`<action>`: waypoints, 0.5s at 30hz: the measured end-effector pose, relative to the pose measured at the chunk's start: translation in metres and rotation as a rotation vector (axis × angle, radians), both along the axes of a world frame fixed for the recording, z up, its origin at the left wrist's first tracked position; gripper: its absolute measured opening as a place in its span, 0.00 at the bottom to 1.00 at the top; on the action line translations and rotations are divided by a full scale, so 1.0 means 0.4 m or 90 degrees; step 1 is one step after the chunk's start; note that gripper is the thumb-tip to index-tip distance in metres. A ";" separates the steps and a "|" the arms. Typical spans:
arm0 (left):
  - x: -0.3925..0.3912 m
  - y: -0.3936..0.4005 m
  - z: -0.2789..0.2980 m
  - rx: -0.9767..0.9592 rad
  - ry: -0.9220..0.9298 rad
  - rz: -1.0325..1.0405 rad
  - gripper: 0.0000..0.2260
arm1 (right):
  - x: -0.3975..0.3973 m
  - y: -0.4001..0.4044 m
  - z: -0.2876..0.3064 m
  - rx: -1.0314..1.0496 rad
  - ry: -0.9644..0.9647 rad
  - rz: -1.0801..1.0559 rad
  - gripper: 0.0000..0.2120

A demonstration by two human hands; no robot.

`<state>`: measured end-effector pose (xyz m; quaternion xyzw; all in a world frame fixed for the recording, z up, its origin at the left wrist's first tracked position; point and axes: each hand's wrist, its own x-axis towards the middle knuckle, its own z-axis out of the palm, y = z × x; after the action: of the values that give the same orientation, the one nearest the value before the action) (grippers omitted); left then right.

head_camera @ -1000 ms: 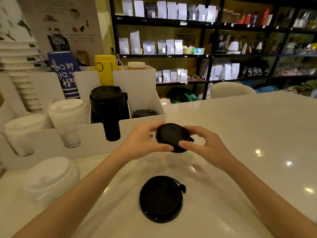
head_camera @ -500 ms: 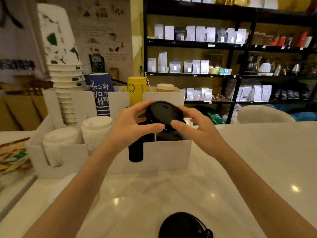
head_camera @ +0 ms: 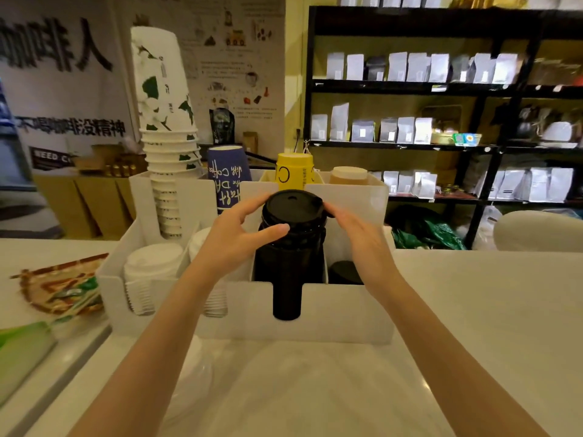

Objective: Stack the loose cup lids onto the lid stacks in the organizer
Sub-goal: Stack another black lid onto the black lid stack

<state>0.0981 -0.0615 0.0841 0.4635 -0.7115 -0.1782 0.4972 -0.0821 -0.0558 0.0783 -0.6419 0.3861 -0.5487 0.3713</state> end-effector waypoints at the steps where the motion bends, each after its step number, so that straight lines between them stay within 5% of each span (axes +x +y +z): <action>1: 0.001 -0.002 -0.002 0.002 -0.003 0.005 0.26 | 0.000 -0.005 -0.006 0.006 0.010 0.005 0.10; 15: 0.018 -0.016 -0.004 0.091 -0.034 0.039 0.25 | -0.009 -0.048 -0.044 -0.004 0.080 0.026 0.18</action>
<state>0.1054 -0.0681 0.0825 0.5244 -0.6952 -0.2010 0.4488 -0.0858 -0.0752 0.0606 -0.6840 0.3936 -0.5008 0.3554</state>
